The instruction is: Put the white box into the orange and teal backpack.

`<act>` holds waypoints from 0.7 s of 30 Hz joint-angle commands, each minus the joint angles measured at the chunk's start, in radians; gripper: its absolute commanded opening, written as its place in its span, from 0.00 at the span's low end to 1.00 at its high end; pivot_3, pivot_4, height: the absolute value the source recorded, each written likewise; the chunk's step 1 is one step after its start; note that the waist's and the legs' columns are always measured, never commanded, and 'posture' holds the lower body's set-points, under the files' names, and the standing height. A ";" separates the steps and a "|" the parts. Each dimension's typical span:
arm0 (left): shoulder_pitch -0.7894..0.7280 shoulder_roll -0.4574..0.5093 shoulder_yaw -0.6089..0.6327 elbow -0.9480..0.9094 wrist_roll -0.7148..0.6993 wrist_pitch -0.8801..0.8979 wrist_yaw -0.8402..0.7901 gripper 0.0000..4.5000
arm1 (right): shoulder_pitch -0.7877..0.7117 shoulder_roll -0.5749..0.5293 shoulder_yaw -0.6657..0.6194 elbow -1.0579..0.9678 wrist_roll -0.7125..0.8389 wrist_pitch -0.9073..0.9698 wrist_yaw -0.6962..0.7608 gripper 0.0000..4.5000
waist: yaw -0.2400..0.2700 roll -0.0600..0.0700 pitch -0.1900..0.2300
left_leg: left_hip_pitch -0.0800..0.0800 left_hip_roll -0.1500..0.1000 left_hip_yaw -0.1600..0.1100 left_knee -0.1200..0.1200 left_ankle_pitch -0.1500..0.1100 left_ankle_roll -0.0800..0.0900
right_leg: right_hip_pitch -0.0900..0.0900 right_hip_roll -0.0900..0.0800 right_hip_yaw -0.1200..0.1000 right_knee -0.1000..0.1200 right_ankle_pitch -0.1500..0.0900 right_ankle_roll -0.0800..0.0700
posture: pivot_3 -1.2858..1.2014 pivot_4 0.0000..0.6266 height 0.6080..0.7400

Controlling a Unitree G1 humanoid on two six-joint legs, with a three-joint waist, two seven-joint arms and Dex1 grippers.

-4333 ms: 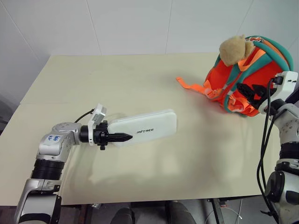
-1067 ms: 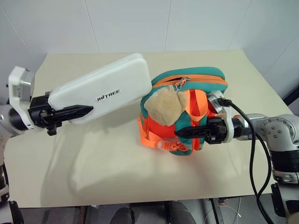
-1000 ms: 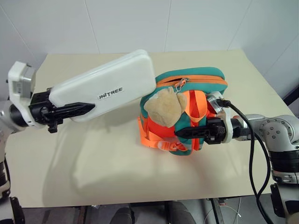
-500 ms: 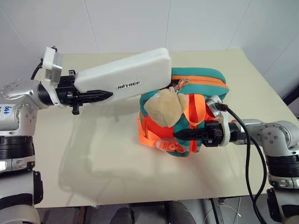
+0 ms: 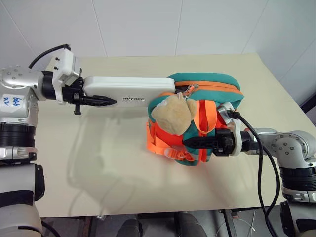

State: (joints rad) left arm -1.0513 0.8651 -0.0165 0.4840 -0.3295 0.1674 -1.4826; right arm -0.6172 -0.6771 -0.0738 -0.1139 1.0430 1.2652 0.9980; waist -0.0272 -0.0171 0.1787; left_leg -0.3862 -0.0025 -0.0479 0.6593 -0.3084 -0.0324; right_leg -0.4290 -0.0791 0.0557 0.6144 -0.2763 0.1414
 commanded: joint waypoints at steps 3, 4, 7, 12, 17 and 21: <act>-0.070 -0.057 -0.050 -0.010 0.043 0.036 -0.006 0.28 | 0.006 0.024 -0.007 -0.029 0.017 -0.006 -0.012 0.12 | 0.000 0.000 0.000 | 0.000 0.000 0.000 0.001 0.000 0.000 | 0.000 0.000 0.000 0.000 0.000 0.000 | 0.52 0.24 1.00; -0.078 -0.069 -0.063 -0.010 0.057 0.041 0.000 0.28 | 0.005 0.028 -0.005 -0.029 0.016 -0.007 -0.014 0.12 | -0.001 0.000 0.000 | 0.000 0.000 0.000 0.001 0.000 0.000 | 0.000 0.000 0.000 0.001 0.000 0.000 | 0.52 0.24 1.00; -0.094 -0.102 -0.088 -0.021 0.064 0.062 -0.021 0.28 | 0.003 0.038 0.000 -0.028 0.012 -0.008 -0.014 0.12 | -0.003 0.000 0.000 | 0.000 0.000 0.000 0.002 0.000 0.001 | 0.000 0.000 0.000 0.002 0.000 0.000 | 0.52 0.24 1.00; -0.126 -0.164 -0.154 -0.036 0.123 0.062 -0.008 0.28 | -0.004 0.050 0.008 -0.021 0.004 -0.011 -0.015 0.12 | -0.001 0.000 0.000 | 0.000 0.000 0.000 0.002 0.000 0.001 | 0.000 0.001 0.000 0.003 0.000 0.000 | 0.52 0.24 1.00; -0.179 -0.257 -0.189 -0.003 0.173 0.068 0.046 0.28 | -0.007 0.067 0.019 -0.016 -0.004 -0.019 -0.016 0.12 | 0.000 0.000 0.000 | 0.000 0.000 0.000 0.003 0.000 0.001 | 0.000 0.000 0.000 0.003 0.000 0.000 | 0.52 0.24 1.00; -0.217 -0.322 -0.235 0.061 0.252 0.054 0.106 0.28 | -0.007 0.078 0.025 -0.016 -0.007 -0.023 -0.017 0.12 | -0.001 0.000 0.000 | 0.000 0.000 0.000 0.003 -0.001 0.001 | 0.000 0.001 0.000 0.004 0.000 0.000 | 0.52 0.24 1.00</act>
State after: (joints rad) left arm -1.2336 0.5633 -0.2373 0.5385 -0.0964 0.2359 -1.3967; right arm -0.6160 -0.6097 -0.0649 -0.1128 1.0343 1.2427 0.9869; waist -0.0277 -0.0172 0.1787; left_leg -0.3861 -0.0025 -0.0480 0.6628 -0.3089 -0.0313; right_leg -0.4290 -0.0785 0.0562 0.6183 -0.2763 0.1415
